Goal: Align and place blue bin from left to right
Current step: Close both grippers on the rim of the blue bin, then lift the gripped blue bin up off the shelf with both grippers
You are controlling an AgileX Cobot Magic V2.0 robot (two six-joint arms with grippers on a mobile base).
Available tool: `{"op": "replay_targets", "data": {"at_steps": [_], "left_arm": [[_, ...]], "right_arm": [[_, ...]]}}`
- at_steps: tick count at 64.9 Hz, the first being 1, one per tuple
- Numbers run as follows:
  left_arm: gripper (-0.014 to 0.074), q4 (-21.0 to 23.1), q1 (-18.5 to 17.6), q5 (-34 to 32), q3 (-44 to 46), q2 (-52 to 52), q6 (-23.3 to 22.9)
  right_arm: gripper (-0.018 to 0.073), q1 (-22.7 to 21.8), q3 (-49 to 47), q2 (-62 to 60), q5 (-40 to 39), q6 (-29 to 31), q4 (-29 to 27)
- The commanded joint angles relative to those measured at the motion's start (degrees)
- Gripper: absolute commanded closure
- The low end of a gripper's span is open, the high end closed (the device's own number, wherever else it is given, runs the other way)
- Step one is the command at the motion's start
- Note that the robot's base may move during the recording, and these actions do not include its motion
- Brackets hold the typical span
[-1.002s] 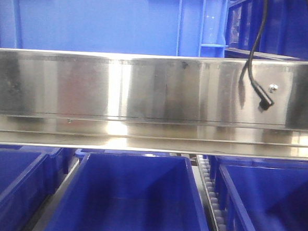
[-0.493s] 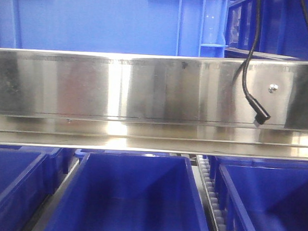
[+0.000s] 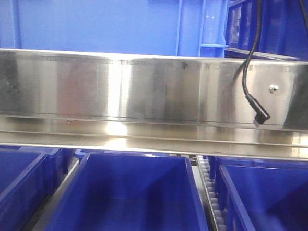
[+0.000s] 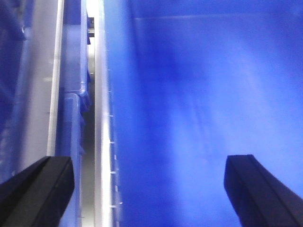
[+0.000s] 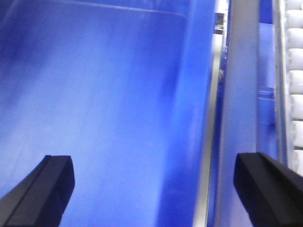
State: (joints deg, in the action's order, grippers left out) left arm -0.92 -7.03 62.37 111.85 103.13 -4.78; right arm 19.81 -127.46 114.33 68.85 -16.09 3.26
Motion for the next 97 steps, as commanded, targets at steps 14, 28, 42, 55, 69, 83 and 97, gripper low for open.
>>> {"op": "replay_targets", "data": {"at_steps": [14,28,42,55,69,83,97], "left_arm": [[0.0059,0.9,0.4,-1.9,0.4,-0.2,0.7],[0.0059,0.9,0.4,-1.8,0.4,-0.2,0.7],[0.0097,0.9,0.4,-0.1,0.4,0.0,0.7],[0.0383,0.1,0.4,2.1,0.4,0.1,0.7],[0.0596,-0.2,0.4,2.3,0.4,0.1,0.7],[0.0613,-0.3,0.4,2.8,0.4,-0.3,0.7],[0.0613,-0.3,0.4,2.5,0.7,-3.1,0.7]], "right_arm": [[-0.0009,-0.7,-0.5,0.2,-3.3,-0.1,-2.4],[0.0000,-0.7,-0.5,0.4,-3.3,-0.1,-2.5],[0.0264,-0.7,-0.5,0.4,-2.9,-0.1,-2.5],[0.0652,-0.7,-0.5,0.4,-1.5,0.0,-2.4],[0.0637,-0.7,-0.5,0.4,-0.9,0.0,-2.1],[0.0637,-0.7,-0.5,0.4,-0.3,0.0,-1.5],[0.0637,-0.7,-0.5,-1.1,1.1,1.1,0.7]]}}
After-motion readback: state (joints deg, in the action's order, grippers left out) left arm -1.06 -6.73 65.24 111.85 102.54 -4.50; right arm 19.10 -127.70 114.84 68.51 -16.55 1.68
